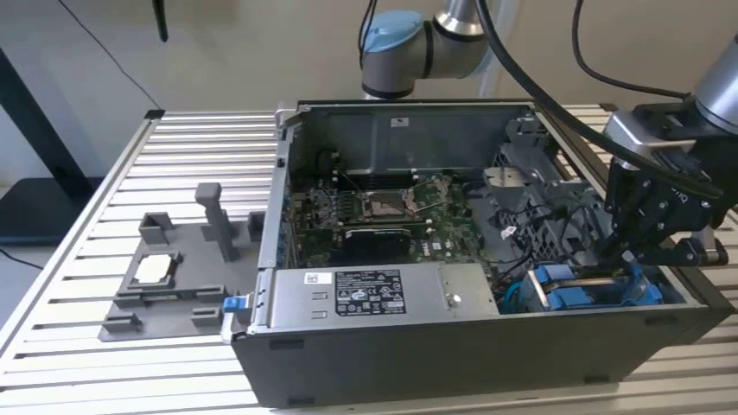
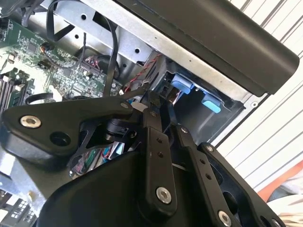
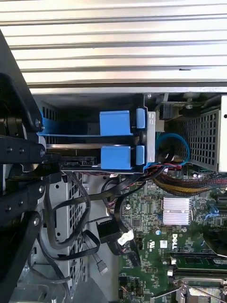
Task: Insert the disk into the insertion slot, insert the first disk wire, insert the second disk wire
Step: 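Insert the first disk wire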
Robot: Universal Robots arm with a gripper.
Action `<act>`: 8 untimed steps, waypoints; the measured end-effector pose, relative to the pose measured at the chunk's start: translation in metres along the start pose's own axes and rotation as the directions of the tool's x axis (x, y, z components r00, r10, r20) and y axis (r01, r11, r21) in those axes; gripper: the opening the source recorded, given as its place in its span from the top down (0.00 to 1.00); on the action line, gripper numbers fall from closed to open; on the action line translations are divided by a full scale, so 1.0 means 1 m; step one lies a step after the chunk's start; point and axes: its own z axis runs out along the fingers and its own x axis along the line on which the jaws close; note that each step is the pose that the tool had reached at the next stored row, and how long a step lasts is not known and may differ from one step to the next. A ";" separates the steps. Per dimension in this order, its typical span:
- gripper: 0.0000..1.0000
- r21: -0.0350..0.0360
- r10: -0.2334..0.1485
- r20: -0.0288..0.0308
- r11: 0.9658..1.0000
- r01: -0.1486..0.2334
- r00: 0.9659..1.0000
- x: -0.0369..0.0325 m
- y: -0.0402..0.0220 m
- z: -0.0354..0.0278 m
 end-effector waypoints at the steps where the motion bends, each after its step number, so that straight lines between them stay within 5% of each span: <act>1: 0.80 0.000 0.000 0.000 1.000 0.000 1.000 0.0001 0.0000 0.0004; 8: 0.80 0.000 0.000 0.000 1.000 0.000 1.000 0.0002 0.0001 0.0025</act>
